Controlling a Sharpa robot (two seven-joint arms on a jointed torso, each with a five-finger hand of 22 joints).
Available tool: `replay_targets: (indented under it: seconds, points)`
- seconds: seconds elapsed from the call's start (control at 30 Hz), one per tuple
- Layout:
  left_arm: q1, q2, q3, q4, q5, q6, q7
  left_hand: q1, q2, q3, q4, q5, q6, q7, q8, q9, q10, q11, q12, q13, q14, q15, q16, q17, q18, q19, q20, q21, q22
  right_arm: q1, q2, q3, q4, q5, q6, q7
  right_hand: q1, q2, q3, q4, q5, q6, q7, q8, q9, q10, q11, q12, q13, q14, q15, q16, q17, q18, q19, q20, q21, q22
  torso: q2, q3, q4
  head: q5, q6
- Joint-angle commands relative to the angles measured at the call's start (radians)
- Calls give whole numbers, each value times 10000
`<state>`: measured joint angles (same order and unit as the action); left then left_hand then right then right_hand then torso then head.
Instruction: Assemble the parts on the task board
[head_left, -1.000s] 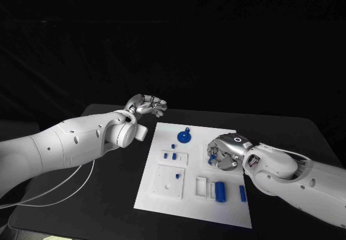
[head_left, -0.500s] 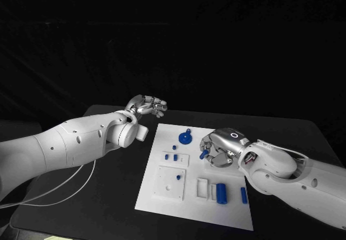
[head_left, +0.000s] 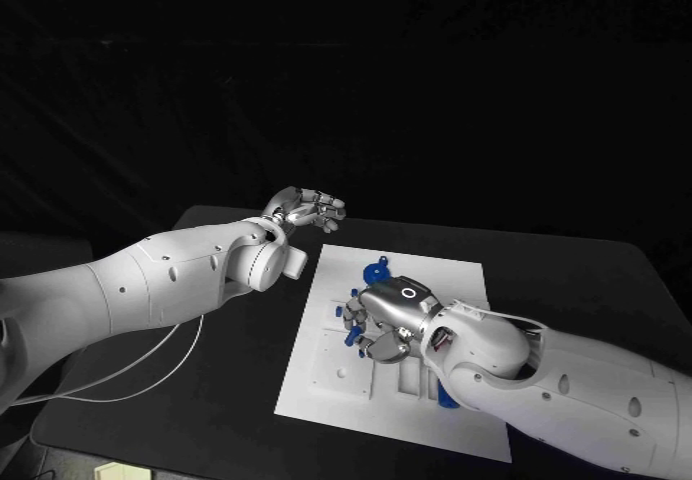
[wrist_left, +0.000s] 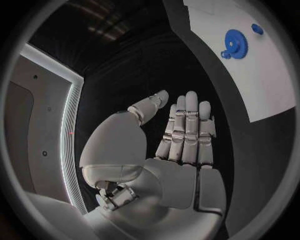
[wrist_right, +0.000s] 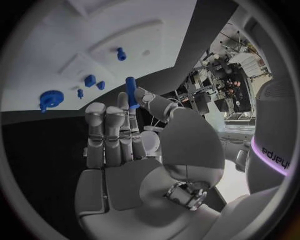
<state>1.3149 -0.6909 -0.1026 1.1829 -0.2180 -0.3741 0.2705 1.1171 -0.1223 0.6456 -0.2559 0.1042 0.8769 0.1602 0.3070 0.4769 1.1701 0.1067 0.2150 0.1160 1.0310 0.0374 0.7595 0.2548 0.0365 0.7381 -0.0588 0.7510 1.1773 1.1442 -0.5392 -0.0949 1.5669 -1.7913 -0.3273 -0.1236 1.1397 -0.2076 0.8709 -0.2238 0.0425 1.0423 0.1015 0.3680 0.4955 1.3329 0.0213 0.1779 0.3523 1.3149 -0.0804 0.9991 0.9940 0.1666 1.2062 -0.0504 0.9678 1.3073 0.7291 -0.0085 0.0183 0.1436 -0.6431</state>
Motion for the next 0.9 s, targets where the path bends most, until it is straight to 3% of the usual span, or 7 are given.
replay_targets:
  seconds: [0.03, 0.17, 0.27, 0.43, 0.9]
  points:
    - [12, 56, 6, 15, 46, 32, 63, 40, 98, 6, -21, 11, -36, -4, 56, 7, 60, 11, -34, -9, 71, 29, -36, 16, 162, 79, 6, -37, 15, -59, 169, -153, -85, -392, 288, -17, -9, 80, 17, -30, 64, 65, -11, 53, 21, 57, 10, -17, 28, 2, -79, 59, -10, 952, 47, -19, 51, 199, 9, -9, -2, 76, 21]
    - [13, 111, 6, 14, 46, 48, 59, 42, 99, 6, -23, 11, -36, -4, 56, 7, 60, 11, -34, -10, 71, 29, -39, 20, 162, 79, 6, -39, 17, -107, 354, -318, -176, -462, 381, -8, -14, 90, 16, -49, 64, 65, -11, 51, 23, 55, 10, -20, 34, 4, -79, 59, -11, 952, 46, -22, 54, 200, 16, -8, 0, 138, -6]
    - [13, 133, 6, 25, 46, 62, 54, 45, 101, 7, -24, 11, -36, -4, 57, 7, 60, 11, -34, -10, 72, 29, -42, 23, 162, 79, 6, -40, 17, -148, 441, -370, -203, -484, 402, 2, -20, 101, 16, -63, 64, 64, -11, 50, 25, 54, 11, -22, 39, 5, -79, 58, -12, 952, 45, -24, 57, 200, 21, -8, 4, 187, -69]
    - [13, 146, 6, 7, 46, 66, 46, 46, 103, 7, -24, 11, -36, -3, 57, 6, 59, 11, -34, -10, 73, 29, -46, 27, 161, 79, 6, -42, 19, -183, 491, -415, -255, -522, 427, 3, -28, 116, 16, -84, 64, 62, -10, 48, 28, 54, 11, -25, 46, 7, -79, 57, -13, 952, 43, -26, 61, 200, 21, 8, -9, 239, -192]
    - [13, 149, 4, -15, 45, 84, 37, 44, 107, 4, -21, 9, -39, -2, 57, 5, 59, 12, -35, -11, 75, 30, -58, 41, 159, 81, 7, -48, 23, -216, 480, -526, -329, -537, 611, 9, -57, 147, 12, -140, 64, 64, -10, 45, 37, 58, 9, -28, 68, 14, -80, 58, -13, 952, 40, -30, 71, 200, 20, 19, -19, 313, -271]
